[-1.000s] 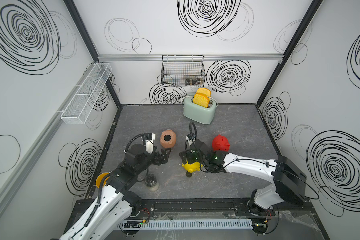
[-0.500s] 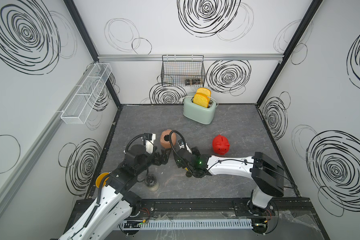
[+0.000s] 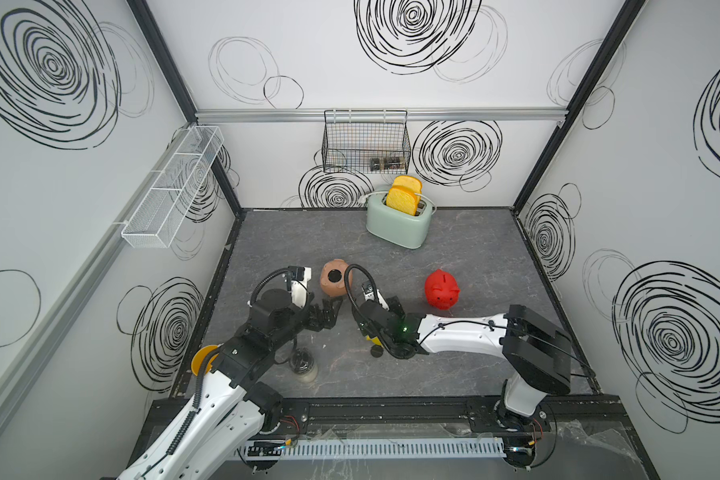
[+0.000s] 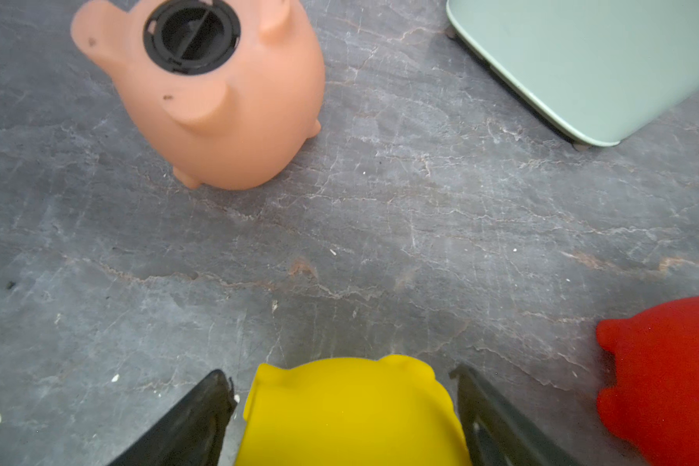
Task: Close piggy banks
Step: Turn over the piggy bank at the center of the board.
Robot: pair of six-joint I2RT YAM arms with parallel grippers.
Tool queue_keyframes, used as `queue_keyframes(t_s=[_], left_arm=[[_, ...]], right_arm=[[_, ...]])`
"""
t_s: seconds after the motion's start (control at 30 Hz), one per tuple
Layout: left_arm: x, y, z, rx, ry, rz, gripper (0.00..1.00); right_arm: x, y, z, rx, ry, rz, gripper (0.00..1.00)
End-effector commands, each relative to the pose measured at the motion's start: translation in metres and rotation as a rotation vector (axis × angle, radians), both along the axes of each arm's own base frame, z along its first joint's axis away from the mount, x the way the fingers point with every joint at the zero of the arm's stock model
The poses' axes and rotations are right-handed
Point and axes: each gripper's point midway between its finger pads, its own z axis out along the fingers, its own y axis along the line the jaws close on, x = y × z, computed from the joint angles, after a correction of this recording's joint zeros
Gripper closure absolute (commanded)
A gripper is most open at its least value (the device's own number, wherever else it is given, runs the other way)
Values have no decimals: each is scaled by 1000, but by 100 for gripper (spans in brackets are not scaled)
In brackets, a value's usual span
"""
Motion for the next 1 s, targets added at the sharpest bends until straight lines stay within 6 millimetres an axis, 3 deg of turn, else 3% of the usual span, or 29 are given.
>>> queue_keyframes(t_s=[0.0,0.2,0.47,0.97], left_arm=[[1,0,2,1,-15,6,4],[1,-1,2,0,-14,2,4],[1,-1,1,0,-12,0,4],[0,-1,1,0,-13,-1,4]], right_arm=[[-1,-23,-29,-57,59,-16,14],[5,-30,-34,5,115,8,20],[18,-40,-28,121,180,54,28],[42,-52,-34,350,383,43,34]])
